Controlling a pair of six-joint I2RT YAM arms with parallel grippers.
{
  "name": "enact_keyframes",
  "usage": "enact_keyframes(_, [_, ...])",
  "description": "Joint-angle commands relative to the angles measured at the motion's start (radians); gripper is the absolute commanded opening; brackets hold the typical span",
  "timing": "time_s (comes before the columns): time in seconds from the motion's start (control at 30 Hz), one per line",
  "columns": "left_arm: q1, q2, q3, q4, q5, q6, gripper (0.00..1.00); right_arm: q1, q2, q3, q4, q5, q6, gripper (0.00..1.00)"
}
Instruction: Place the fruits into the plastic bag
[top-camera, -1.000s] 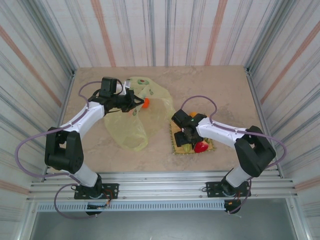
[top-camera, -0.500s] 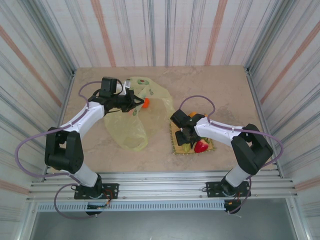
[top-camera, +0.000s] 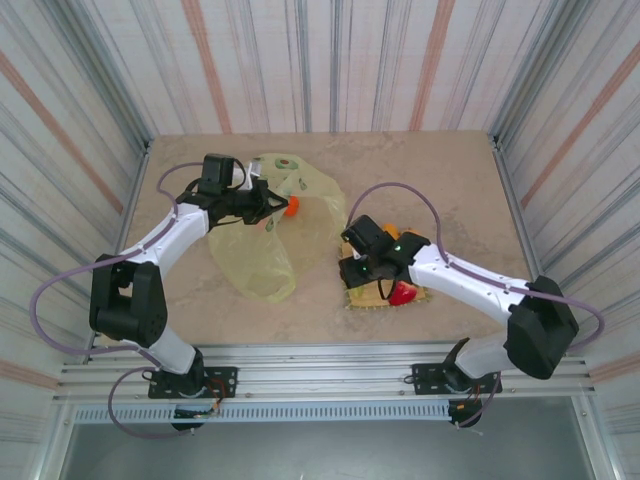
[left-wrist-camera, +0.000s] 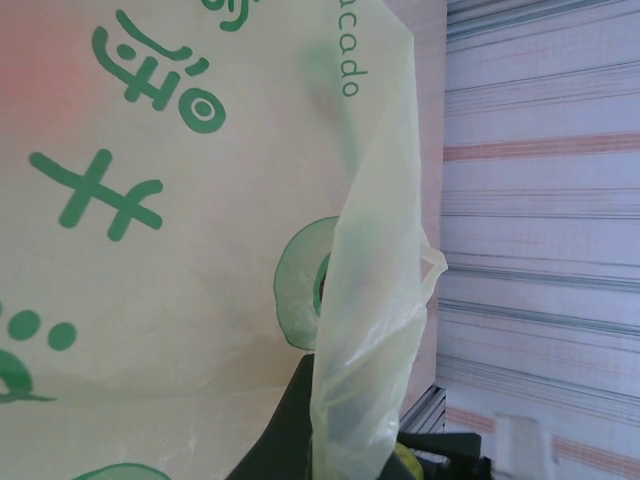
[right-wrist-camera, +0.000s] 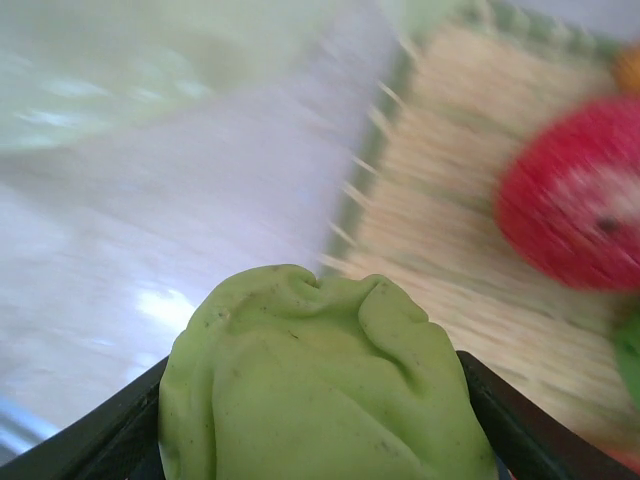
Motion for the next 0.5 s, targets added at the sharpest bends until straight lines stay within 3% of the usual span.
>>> enact_keyframes(0.0, [-0.005,-0.021,0.015,0.008,0.03,-0.013,0.0,0.023,0.035,0.037,0.188,-0.091,-0.05,0.56])
enact_keyframes(0.2, [-0.006,-0.026,0.012,0.016,0.04,-0.023,0.0,0.039,0.22,0.14,0.386,-0.038,-0.068,0.55])
enact_keyframes(0.47, [-0.006,-0.032,0.009,0.022,0.045,-0.029,0.0,0.036,0.461,0.219,0.606,0.087,0.02,0.54])
